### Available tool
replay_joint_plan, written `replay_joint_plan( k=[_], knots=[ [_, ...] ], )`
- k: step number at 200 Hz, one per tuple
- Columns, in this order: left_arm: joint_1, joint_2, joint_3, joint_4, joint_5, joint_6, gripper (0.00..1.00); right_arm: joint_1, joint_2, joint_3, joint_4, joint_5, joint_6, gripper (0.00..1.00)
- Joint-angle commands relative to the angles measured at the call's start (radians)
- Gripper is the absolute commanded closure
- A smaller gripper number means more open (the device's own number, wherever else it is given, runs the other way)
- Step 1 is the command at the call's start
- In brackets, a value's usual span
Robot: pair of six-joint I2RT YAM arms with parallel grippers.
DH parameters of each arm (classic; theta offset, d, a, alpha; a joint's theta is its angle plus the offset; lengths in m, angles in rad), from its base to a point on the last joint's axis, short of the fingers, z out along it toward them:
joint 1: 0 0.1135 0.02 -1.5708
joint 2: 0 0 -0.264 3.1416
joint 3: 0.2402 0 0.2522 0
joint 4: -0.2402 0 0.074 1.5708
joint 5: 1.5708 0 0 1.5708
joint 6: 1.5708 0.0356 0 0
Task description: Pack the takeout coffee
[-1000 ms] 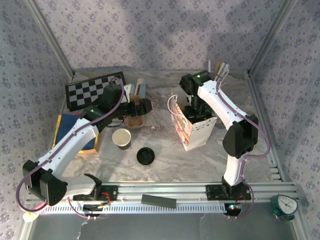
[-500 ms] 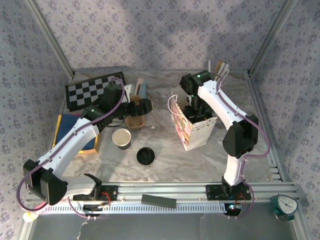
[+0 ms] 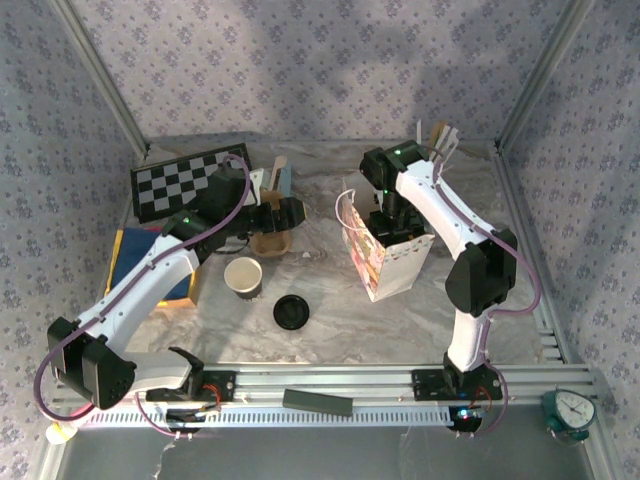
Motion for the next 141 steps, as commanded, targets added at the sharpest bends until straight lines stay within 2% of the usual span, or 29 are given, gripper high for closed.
replay_joint_plan(
  k=[1,141],
  knots=[
    [0.005,0.005,0.024,0.021,0.016,-0.001,0.00,-0.006,-0.012,0.003,-0.046,-0.001,-0.009,0.35],
    [0.005,0.012,0.033,0.022,0.019,0.001,0.00,-0.007,-0.010,0.001,-0.039,-0.002,-0.009,0.35]
  ],
)
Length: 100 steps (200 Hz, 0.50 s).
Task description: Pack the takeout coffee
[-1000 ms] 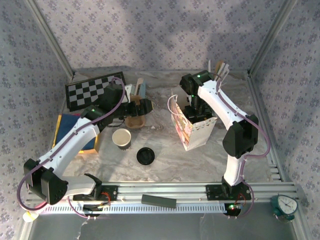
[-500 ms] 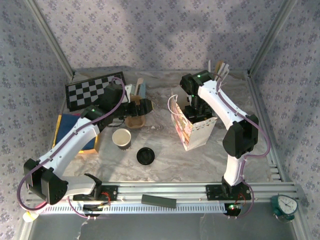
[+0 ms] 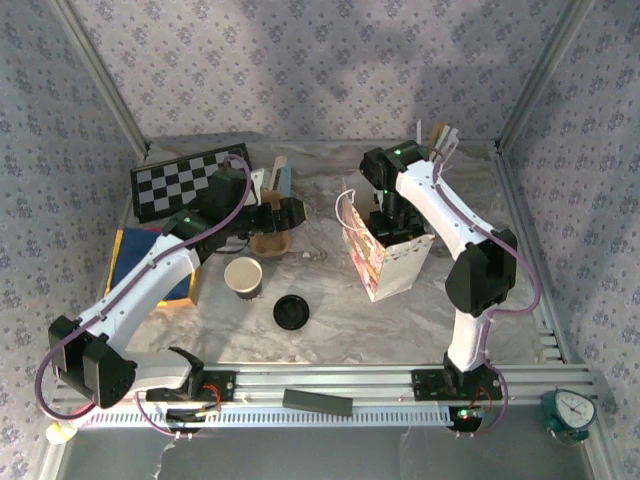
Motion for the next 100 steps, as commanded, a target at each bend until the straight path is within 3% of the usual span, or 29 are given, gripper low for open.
replay_joint_plan(
  k=[1,100],
  knots=[
    [0.005,0.006,0.033,0.022,0.018,0.001,0.00,-0.006,-0.010,0.001,-0.039,-0.003,-0.009,0.35],
    [0.006,0.006,0.030,0.017,0.018,0.000,0.00,-0.008,-0.007,-0.086,0.040,-0.019,-0.012,0.35]
  ],
)
